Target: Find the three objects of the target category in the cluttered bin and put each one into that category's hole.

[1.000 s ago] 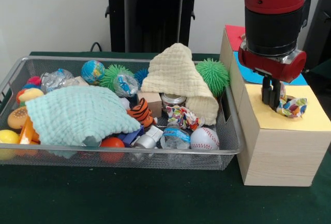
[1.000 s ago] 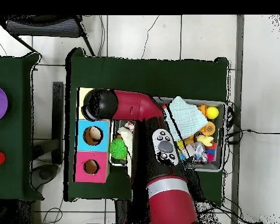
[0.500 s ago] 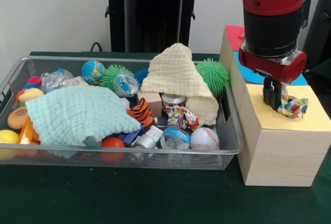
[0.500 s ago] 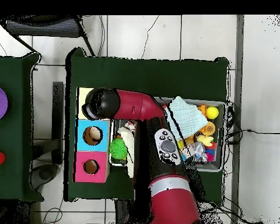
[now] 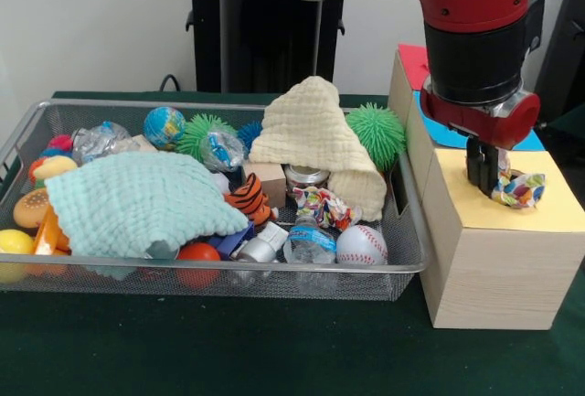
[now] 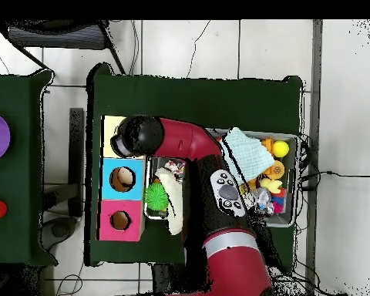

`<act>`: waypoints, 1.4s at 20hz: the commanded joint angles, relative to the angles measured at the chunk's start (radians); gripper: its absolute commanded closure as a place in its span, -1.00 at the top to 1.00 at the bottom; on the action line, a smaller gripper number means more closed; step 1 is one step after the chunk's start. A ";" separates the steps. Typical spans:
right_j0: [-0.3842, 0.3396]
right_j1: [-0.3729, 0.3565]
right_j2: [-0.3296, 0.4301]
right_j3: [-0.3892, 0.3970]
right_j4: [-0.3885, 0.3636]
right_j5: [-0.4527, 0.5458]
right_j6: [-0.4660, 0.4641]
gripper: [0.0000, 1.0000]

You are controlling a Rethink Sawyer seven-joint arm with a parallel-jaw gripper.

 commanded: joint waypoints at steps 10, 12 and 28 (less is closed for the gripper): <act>0.022 0.005 0.037 0.018 -0.008 0.020 0.023 -1.00; 0.027 -0.020 0.035 0.023 -0.003 0.051 0.027 -1.00; 0.123 -0.043 -0.042 0.000 0.020 -0.046 0.148 -1.00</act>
